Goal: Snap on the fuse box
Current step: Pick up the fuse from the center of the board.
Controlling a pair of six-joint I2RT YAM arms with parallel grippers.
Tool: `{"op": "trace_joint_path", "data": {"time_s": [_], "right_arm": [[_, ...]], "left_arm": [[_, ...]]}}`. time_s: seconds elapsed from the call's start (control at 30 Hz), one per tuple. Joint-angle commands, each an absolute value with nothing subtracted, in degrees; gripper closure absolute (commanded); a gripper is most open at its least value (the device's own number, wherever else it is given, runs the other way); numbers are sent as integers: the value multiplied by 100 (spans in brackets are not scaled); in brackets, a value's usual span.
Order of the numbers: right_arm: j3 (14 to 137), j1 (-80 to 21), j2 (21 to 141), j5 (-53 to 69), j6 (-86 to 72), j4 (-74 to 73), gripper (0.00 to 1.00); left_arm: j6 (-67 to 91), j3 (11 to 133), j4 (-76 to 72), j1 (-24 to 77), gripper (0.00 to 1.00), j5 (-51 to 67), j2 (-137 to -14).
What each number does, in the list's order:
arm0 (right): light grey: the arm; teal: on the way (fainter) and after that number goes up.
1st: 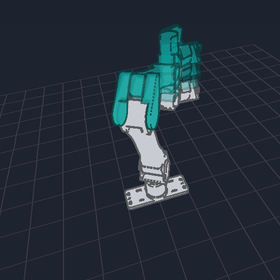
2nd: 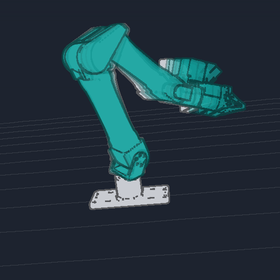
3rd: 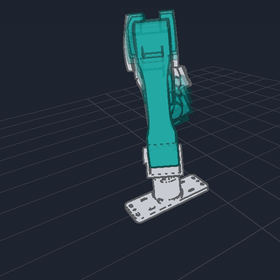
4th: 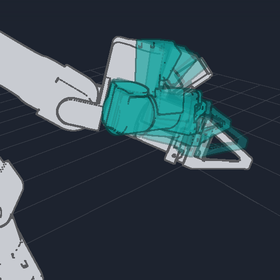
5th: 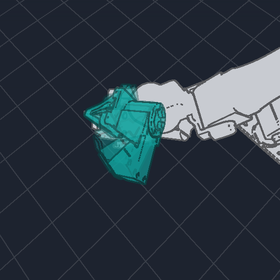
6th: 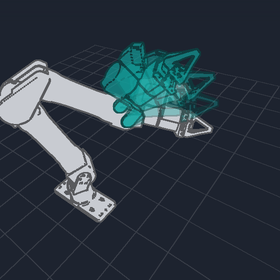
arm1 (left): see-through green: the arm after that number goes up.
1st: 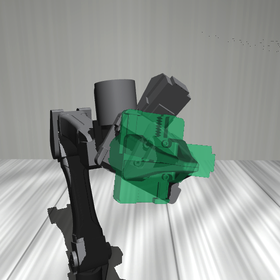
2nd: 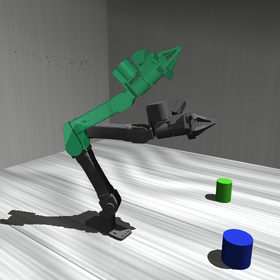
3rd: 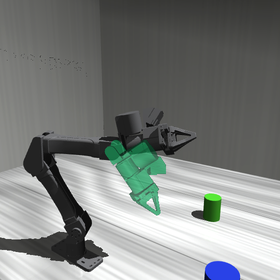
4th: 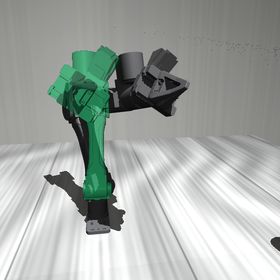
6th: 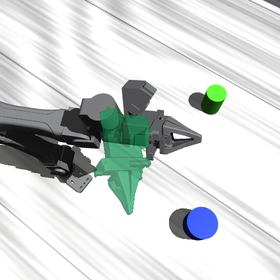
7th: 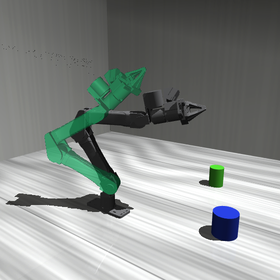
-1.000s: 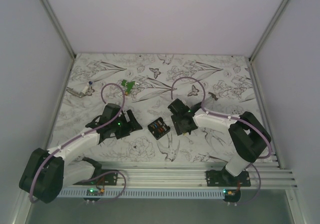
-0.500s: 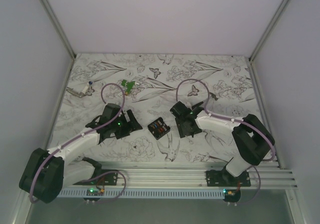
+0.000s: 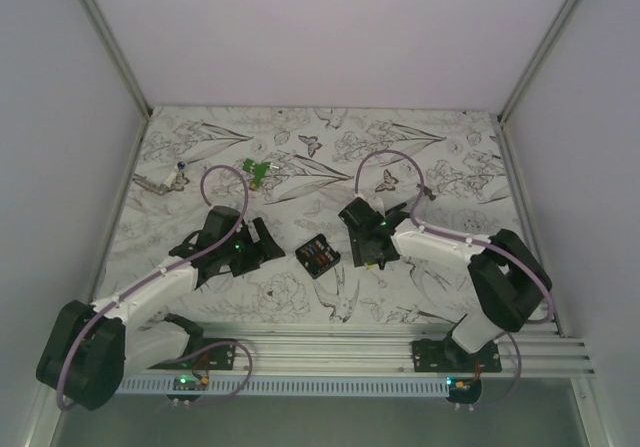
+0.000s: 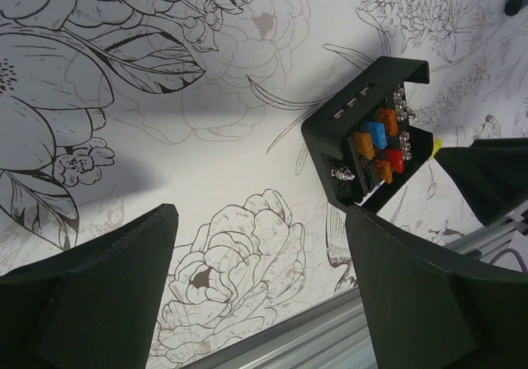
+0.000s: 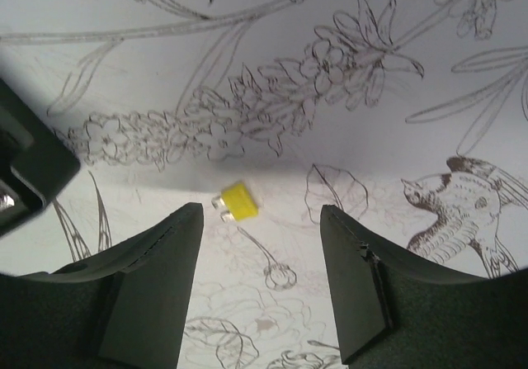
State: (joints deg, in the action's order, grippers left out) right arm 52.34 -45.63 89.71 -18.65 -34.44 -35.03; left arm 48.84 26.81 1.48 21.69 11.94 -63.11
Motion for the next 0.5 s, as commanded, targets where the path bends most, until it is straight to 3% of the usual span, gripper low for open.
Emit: {"op": "trace_joint_path", "data": {"time_s": [0.0,0.47], "right_arm": [[5583,-4623,9454,-2188,-3567,-3277,35],[5124,-4623,9227,-2248,-3669,-3914,34]], "left_arm": [[4904,2602,198,2153,14,1225,-6210],[4878,2683,188,2158,13,1267,-6363]]}}
